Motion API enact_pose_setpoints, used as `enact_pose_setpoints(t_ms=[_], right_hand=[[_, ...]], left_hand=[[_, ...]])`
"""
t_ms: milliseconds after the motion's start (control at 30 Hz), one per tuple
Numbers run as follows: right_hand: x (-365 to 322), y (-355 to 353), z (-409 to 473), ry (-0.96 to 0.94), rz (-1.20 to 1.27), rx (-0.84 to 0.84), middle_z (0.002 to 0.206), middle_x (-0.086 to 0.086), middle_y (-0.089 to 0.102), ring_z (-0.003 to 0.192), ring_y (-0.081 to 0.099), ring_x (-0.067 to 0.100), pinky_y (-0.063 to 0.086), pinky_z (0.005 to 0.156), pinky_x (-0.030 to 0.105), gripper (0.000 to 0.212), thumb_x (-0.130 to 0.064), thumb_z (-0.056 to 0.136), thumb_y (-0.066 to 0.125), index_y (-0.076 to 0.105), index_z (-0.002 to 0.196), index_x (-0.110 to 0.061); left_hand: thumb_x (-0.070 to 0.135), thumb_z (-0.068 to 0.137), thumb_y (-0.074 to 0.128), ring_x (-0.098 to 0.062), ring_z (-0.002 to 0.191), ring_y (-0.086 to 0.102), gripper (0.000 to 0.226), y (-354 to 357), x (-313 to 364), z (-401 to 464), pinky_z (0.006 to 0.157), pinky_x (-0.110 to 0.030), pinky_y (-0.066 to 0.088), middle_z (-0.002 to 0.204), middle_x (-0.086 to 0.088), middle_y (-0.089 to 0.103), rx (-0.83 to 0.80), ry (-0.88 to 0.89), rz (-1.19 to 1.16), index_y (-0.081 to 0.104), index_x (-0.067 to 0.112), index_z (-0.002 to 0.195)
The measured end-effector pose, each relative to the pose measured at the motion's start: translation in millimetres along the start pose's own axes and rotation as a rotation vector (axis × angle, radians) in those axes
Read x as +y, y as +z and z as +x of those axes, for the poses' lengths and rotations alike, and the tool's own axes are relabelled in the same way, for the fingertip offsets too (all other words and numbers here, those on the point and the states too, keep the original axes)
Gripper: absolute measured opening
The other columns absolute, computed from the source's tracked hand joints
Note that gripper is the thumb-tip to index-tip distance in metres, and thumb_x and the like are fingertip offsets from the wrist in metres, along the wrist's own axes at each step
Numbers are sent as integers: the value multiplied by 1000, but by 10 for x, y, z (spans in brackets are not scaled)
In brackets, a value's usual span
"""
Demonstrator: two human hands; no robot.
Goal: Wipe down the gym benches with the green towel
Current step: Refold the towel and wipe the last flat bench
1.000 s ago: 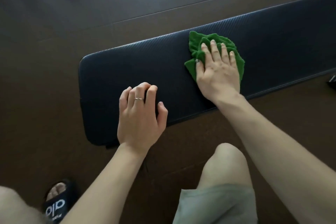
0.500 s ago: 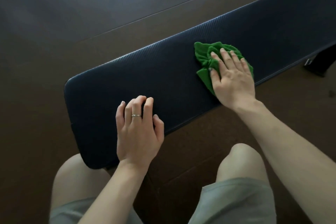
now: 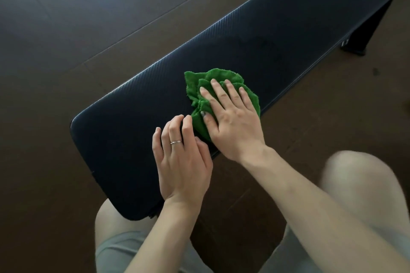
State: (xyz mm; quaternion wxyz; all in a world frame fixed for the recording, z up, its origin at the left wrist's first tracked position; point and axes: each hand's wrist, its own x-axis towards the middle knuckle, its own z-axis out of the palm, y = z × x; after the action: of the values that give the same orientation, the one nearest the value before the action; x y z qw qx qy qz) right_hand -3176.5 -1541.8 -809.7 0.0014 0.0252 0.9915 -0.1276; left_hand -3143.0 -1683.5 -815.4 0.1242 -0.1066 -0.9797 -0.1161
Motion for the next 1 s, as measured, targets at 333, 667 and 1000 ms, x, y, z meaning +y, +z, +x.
enact_pose_setpoints(t_ms=[333,667,1000], right_hand=[[667,-153,337,161,-31,70,174,3,19,161,11,27,3,131,48,63,-50,107,20,24,166,-27],[-676,297,-528,-709,32,-60,169,11,31,158,21,40,10,126,57,59,-43,109,23,32,163,-19],[1385,-154,360,-719,16,85,161,10,46,150,42,33,28,125,50,54,-52,105,41,57,149,-25]], left_hand=[[12,101,43,-20,125,54,35,-216,-53,37,113,-52,37,130,-10,59,290,-141,-433,56,1,132],[13,99,38,-7,109,52,36,-658,-87,206,98,-25,43,118,-6,55,773,-594,-476,54,-6,126],[17,103,42,-23,110,59,30,-150,1224,762,104,-55,42,120,-11,62,485,-429,-220,59,3,124]])
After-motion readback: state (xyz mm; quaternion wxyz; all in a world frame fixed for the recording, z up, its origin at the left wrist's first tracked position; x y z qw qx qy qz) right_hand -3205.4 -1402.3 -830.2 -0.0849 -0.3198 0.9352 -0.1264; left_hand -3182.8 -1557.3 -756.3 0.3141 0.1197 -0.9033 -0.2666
